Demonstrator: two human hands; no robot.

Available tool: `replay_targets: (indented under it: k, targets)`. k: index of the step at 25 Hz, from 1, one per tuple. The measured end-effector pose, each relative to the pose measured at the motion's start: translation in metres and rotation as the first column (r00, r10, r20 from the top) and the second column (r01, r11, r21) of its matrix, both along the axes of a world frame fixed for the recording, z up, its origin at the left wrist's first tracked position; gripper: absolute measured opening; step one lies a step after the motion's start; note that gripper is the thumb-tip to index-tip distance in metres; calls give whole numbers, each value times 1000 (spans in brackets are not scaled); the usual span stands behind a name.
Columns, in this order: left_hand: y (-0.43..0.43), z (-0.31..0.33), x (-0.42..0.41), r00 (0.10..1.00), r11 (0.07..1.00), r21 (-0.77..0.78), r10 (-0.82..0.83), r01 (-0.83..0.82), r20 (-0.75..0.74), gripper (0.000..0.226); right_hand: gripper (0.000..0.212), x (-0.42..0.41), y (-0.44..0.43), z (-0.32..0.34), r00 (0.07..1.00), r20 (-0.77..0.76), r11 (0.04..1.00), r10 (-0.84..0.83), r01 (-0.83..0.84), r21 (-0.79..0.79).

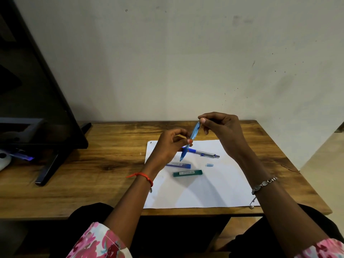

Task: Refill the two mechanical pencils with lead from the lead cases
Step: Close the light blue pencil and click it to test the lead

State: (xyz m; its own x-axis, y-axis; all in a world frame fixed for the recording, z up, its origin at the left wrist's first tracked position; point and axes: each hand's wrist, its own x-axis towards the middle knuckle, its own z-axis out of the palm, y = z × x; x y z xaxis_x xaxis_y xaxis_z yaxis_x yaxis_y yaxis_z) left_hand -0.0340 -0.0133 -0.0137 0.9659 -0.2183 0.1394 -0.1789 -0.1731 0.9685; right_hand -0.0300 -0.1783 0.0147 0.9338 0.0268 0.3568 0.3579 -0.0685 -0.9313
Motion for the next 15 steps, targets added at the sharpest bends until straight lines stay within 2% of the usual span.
replay_targets:
  k: [15]
  targets:
    - [-5, 2, -5, 1000, 998, 55, 30, -29, -5, 11, 14, -2, -7, 9, 997, 49, 996, 55, -52, -68]
